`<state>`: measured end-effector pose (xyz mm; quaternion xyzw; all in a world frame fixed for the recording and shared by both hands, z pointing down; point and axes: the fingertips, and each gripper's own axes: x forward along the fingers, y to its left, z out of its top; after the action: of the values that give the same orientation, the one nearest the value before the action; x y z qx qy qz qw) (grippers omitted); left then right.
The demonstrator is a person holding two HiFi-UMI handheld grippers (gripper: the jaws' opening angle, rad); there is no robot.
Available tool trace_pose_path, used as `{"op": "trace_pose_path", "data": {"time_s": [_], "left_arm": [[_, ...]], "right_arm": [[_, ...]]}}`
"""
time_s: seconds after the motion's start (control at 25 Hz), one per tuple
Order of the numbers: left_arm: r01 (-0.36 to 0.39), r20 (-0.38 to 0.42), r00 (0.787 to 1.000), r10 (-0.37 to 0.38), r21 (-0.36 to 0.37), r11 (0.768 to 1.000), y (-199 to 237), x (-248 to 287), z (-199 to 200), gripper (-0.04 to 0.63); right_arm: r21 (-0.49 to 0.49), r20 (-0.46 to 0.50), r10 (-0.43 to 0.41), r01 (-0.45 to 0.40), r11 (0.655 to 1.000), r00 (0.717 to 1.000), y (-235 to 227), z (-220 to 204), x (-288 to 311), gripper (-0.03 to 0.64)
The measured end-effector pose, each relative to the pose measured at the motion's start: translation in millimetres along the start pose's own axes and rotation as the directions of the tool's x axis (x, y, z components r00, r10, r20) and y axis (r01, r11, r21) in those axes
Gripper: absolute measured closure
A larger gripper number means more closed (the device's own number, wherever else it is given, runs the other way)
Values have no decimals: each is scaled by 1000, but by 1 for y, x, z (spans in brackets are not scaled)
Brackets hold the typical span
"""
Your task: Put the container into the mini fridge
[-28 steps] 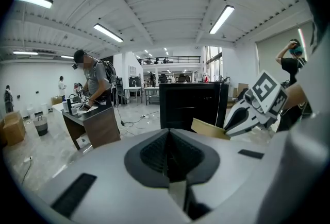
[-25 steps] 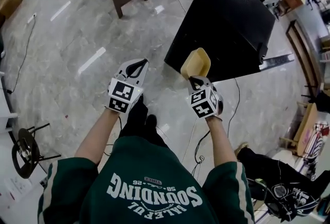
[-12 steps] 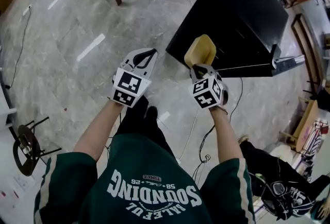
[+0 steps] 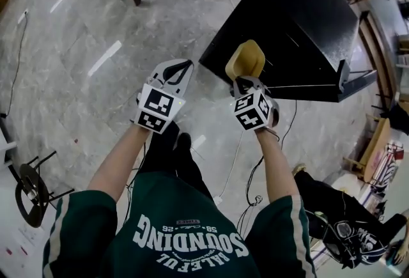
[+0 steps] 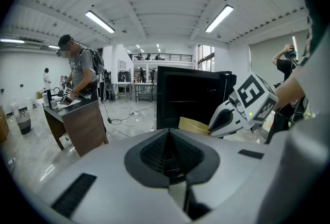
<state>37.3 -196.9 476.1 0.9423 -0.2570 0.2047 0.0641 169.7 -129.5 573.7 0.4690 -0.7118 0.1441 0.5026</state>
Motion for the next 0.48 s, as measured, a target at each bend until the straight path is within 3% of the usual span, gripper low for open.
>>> {"op": "trace_pose_path", "data": {"time_s": [0.48], "left_arm": [[9,-5,1000,-9,-16,1000,22,30,-11,580]], "right_arm": [[34,-28,-12,13,999,1000,-7,-13,27,578]]}}
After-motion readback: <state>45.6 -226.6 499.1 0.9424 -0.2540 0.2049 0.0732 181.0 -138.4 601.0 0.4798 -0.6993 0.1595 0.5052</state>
